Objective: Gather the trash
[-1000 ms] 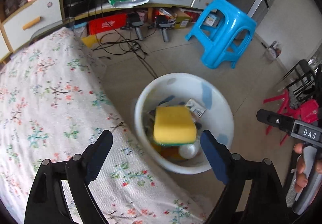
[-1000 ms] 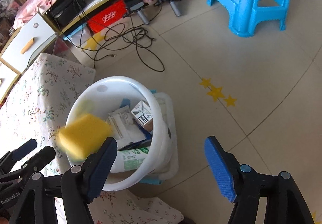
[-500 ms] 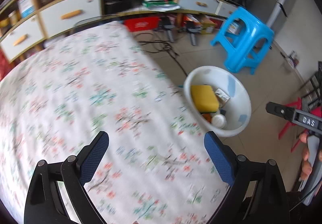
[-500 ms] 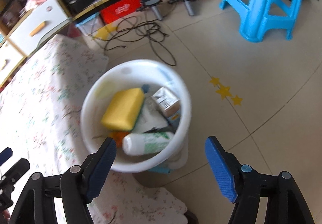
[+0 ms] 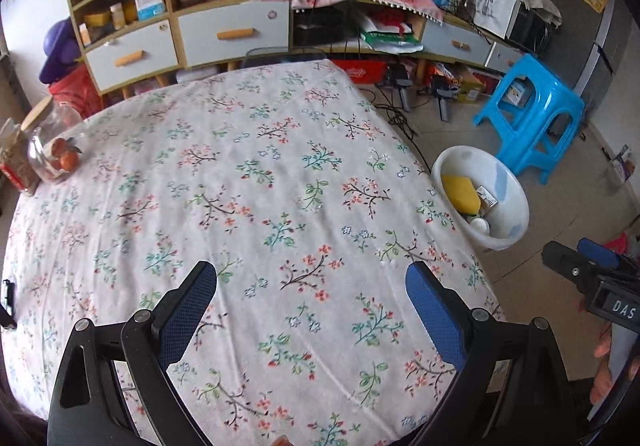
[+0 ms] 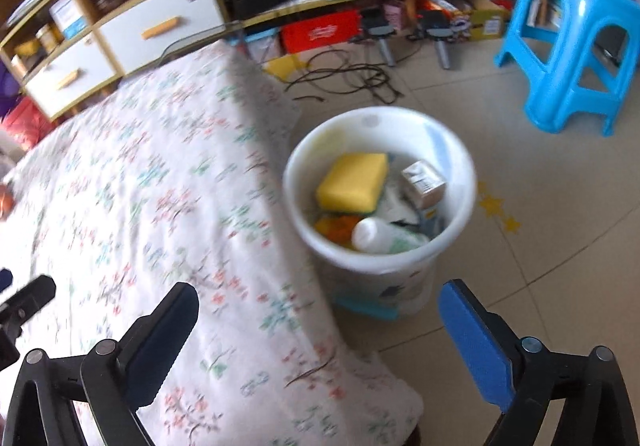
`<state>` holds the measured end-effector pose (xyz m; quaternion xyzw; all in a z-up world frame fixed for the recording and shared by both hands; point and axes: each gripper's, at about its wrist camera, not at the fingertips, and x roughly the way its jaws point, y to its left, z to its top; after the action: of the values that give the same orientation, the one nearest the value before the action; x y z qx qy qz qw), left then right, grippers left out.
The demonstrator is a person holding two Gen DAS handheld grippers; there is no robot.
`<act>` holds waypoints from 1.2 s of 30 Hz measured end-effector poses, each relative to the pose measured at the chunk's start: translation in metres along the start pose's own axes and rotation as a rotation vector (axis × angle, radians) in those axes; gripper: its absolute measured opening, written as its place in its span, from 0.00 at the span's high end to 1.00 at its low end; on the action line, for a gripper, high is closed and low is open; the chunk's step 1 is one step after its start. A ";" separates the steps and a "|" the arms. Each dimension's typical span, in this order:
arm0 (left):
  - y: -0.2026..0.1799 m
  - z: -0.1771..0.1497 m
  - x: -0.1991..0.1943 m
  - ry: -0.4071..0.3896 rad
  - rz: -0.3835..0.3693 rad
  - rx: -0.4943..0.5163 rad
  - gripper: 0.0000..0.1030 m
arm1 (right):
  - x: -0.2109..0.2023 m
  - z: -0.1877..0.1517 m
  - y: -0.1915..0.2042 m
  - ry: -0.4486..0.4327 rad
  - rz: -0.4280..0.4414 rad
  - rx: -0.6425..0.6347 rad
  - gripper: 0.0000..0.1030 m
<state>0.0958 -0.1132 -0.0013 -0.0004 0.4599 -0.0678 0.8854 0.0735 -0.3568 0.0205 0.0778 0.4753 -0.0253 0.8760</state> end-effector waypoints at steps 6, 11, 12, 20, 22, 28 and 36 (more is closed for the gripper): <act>0.010 -0.023 -0.012 0.007 0.031 -0.031 0.06 | -0.009 -0.019 0.027 -0.063 -0.036 -0.083 0.03; 0.017 -0.029 -0.025 -0.031 0.059 -0.059 0.06 | -0.013 -0.027 0.039 -0.106 -0.041 -0.129 0.03; 0.019 -0.030 -0.028 -0.039 0.057 -0.067 0.06 | -0.012 -0.028 0.041 -0.110 -0.040 -0.138 0.03; 0.023 -0.030 -0.032 -0.047 0.053 -0.062 0.06 | -0.005 -0.030 0.050 -0.099 -0.030 -0.157 0.03; 0.024 -0.030 -0.033 -0.048 0.053 -0.066 0.06 | -0.006 -0.030 0.052 -0.103 -0.030 -0.160 0.03; 0.023 -0.029 -0.036 -0.057 0.049 -0.061 0.06 | -0.006 -0.031 0.055 -0.102 -0.028 -0.166 0.03; 0.022 -0.028 -0.037 -0.057 0.044 -0.057 0.06 | -0.004 -0.031 0.057 -0.093 -0.023 -0.166 0.03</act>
<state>0.0544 -0.0856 0.0111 -0.0174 0.4363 -0.0349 0.8990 0.0526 -0.2960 0.0138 -0.0015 0.4353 0.0005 0.9003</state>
